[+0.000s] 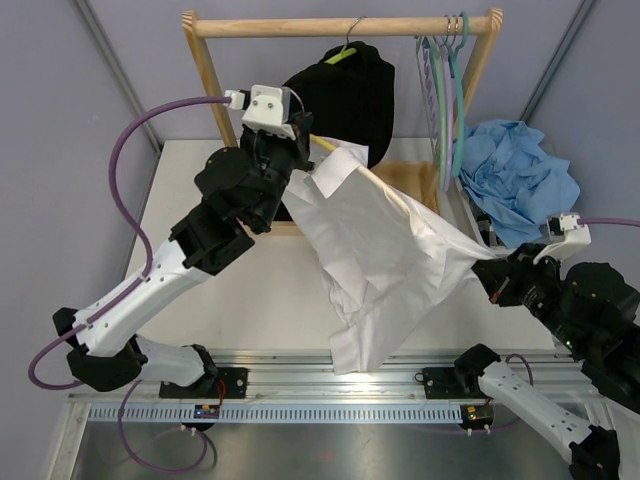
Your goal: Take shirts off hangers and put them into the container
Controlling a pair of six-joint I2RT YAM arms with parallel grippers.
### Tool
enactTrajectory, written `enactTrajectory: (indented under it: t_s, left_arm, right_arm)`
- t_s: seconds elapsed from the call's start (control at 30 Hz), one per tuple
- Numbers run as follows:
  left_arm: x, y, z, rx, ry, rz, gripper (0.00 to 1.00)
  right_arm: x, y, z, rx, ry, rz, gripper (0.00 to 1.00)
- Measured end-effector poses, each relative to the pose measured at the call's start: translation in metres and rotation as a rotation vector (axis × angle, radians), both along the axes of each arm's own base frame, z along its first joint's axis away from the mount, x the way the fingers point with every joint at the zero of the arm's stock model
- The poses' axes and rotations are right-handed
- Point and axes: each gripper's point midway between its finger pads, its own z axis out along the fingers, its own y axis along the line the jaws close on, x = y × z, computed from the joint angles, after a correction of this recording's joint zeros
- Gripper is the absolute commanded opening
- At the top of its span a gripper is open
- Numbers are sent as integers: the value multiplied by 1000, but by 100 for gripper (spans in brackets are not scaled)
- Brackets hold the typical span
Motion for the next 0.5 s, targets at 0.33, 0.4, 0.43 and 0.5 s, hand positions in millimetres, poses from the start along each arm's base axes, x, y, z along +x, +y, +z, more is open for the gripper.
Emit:
enactTrajectory:
  t_s: [0.33,0.4,0.43,0.5]
  left_arm:
    - [-36,50,23,-74,-59,22,0]
    - [-38,55,26,-79,-67,26,0]
    - [-38,57,27,-77,-67,34,0]
    - [-37,61,26,-71,-64,59,0]
  right_arm:
    - [16,-17,29,104,-42,-180,0]
    - [19,-16,29,111,-37,-188,0]
    - [22,-15,29,110,-32,-195,0]
    - [26,-14,27,105,-18,-208,0]
